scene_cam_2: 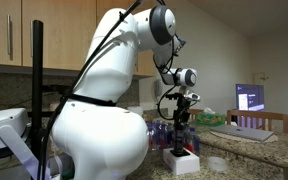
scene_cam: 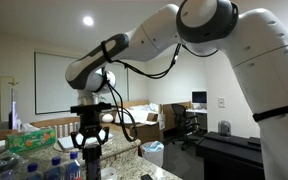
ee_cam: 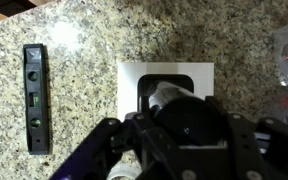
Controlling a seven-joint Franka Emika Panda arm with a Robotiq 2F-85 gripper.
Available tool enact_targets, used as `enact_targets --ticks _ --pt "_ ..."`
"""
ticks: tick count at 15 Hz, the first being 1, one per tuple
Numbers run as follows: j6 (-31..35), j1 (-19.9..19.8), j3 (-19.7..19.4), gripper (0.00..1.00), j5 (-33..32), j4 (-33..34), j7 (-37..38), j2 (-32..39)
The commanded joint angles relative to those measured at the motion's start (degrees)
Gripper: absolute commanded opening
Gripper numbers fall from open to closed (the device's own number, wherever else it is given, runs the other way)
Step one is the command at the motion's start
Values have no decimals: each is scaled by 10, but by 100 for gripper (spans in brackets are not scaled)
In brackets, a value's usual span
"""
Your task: Put the black bottle on the white box, place the tape over the bottle, put the black object on top of the black bottle
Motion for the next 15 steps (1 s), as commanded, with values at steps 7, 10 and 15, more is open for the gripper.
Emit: enact_targets --ticks 7,10,15 --pt "0 -4 4 100 5 12 22 -4" --pt "3 -5 1 100 0 3 25 -29" --pt "19 -32 -23 100 -11 -50 40 -129"
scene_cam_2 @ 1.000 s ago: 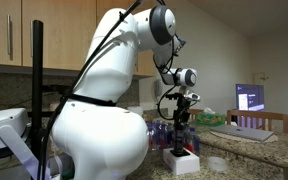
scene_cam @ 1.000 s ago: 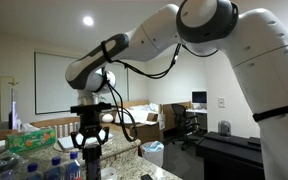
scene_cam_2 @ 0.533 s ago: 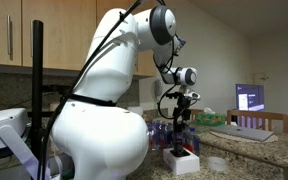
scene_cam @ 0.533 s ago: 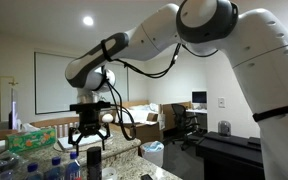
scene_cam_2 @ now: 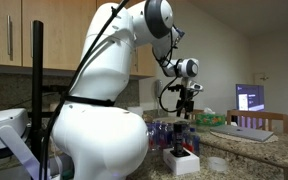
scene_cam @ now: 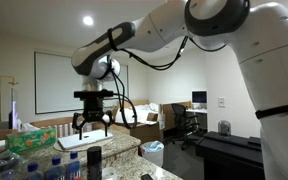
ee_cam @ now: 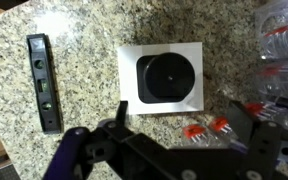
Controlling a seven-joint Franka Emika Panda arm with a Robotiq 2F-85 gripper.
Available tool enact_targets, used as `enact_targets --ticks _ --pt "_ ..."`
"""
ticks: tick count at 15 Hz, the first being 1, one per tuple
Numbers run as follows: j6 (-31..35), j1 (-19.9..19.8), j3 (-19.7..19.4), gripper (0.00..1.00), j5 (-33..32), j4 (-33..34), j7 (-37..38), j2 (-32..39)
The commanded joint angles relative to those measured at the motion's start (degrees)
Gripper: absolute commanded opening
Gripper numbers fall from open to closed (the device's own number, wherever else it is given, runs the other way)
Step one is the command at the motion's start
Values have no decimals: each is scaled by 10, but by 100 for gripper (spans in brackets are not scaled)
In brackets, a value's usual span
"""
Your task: Put the black bottle on the white box, place the tape over the bottle, put the black object on top of the black bottle
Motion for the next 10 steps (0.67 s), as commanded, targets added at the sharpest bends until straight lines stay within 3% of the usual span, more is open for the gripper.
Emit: enact_targets --ticks 1,5,10 --pt "15 -41 -17 100 -9 -68 0 -98" --pt "3 -108 -57 100 -27 -69 -67 -111" --pt "7 -160 -88 100 -54 -45 -158 -30"
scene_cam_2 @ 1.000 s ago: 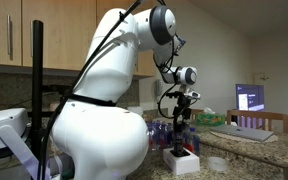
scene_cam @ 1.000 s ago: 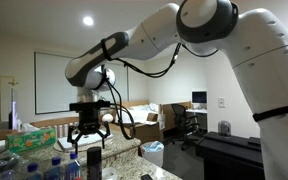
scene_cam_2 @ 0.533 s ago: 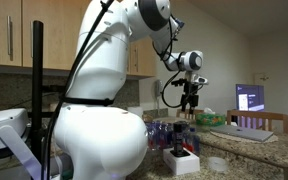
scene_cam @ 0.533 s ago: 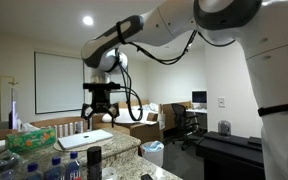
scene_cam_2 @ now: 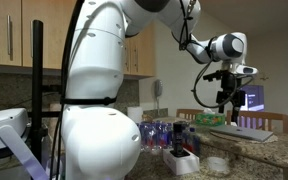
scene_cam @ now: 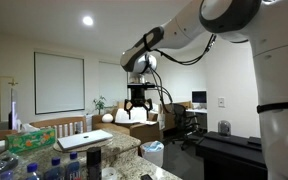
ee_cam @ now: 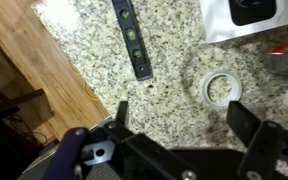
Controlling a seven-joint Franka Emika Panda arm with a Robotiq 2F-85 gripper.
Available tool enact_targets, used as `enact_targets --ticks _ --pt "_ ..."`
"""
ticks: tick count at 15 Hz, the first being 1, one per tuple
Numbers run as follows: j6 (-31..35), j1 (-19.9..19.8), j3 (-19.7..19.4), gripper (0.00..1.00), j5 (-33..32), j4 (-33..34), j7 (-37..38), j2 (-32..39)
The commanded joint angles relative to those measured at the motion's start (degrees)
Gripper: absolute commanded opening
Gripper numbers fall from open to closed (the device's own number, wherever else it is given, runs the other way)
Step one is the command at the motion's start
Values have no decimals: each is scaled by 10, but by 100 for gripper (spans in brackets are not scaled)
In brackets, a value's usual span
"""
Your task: Put the black bottle on the white box, place the tape over the bottle, put the black object on top of the black bottle
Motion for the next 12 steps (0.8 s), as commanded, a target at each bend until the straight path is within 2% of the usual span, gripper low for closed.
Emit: enact_targets --ticks 1,6,12 --pt "7 -19 -3 100 -14 12 -63 72" --pt "-2 2 17 100 -33 50 -113 182" --pt "-3 47 25 100 -78 142 -84 301"
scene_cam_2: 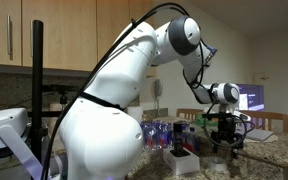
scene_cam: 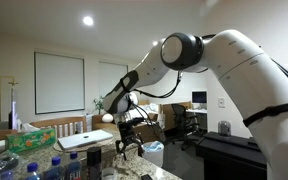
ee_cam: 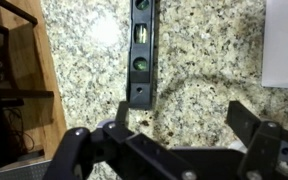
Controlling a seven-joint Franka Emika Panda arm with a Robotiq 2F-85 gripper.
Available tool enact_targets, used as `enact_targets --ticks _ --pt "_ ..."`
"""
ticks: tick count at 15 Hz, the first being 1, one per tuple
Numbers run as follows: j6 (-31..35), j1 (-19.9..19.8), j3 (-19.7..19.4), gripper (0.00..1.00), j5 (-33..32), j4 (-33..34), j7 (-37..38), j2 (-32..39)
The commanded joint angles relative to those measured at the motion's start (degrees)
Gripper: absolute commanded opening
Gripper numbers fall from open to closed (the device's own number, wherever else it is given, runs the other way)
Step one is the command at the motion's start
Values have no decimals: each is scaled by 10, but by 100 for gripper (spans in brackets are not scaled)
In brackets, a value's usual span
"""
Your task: Put the black bottle on the white box, place the tape over the bottle, put the black object on top of the black bottle
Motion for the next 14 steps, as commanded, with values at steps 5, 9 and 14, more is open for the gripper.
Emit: enact_targets --ticks 5,9,14 --pt "34 30 -2 100 -9 106 32 99" --pt "59 37 0 100 -3 124 44 123" --pt "77 40 -3 100 -2 122 53 133"
